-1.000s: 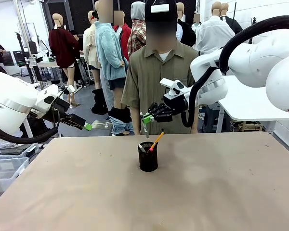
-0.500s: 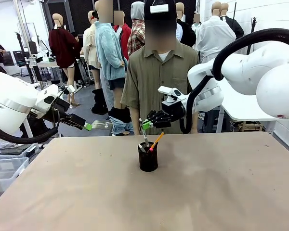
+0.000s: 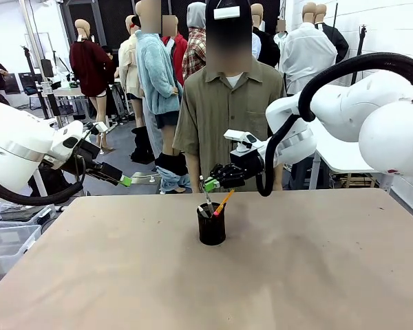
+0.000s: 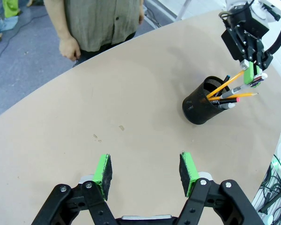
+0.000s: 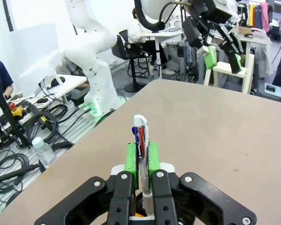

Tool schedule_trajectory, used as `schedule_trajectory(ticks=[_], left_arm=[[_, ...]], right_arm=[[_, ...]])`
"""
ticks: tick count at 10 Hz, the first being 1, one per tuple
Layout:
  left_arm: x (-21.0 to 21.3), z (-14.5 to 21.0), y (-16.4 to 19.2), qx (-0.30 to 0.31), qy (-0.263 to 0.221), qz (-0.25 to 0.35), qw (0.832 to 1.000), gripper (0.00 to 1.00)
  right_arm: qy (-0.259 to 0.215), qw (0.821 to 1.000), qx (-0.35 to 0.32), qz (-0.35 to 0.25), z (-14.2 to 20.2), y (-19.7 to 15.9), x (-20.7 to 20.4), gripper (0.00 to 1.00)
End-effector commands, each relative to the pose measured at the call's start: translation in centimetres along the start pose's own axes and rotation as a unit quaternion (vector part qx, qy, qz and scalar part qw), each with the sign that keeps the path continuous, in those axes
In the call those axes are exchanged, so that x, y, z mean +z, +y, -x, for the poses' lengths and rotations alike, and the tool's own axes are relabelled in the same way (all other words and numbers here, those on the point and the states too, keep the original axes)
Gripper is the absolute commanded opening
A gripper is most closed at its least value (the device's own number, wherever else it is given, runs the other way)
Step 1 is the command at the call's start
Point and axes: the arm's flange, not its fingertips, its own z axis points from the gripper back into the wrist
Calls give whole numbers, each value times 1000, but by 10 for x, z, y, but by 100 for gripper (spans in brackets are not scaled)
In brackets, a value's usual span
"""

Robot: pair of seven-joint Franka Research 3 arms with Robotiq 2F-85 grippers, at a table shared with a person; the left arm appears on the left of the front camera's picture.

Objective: Place the pens into the pen holder.
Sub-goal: Pick up a writing instrument from the table and place it into the Pen holder.

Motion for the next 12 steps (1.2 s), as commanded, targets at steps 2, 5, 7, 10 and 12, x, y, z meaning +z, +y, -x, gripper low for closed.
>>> schedule_trajectory(ticks=[2, 5, 7, 10, 12], left_arm=[[0, -1, 2, -6, 1, 4, 1000, 76], [0, -1, 2, -6, 1, 4, 1000, 76], [0, -1, 2, -6, 1, 4, 1000, 76], [0, -1, 2, -6, 1, 4, 1000, 76], [0, -1, 2, -6, 1, 4, 1000, 76]], right_arm=[[10, 999, -28, -36, 7, -17, 0, 0], [10, 998, -32, -49, 12, -22, -4, 0], [9, 998, -40, -52, 17, -23, -2, 0], [5, 998, -34, -43, 15, -22, 2, 21], [0, 999, -26, -44, 13, -19, 4, 29]])
